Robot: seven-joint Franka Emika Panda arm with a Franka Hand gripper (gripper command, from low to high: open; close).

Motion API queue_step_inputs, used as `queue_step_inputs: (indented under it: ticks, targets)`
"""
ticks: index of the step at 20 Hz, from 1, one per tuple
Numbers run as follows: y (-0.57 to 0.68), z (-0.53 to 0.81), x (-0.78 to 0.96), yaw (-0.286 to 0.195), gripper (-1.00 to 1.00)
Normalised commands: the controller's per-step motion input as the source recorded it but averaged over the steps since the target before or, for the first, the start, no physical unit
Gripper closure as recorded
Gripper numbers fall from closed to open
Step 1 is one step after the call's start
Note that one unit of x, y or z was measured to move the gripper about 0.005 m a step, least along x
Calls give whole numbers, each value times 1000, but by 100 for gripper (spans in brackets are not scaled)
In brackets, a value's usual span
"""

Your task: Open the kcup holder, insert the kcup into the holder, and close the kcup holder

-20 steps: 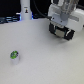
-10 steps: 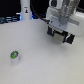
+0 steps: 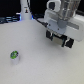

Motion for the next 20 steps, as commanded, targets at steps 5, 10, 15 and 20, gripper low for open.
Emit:
queue_step_inputs:
  ticks: [5, 10, 15, 20]
  targets:
    - [-32, 242, 504, -82, -100]
    - [-282, 353, 354, -118, -100]
    - [-500, 383, 64, -215, -100]
    - [-527, 311, 10, -256, -100]
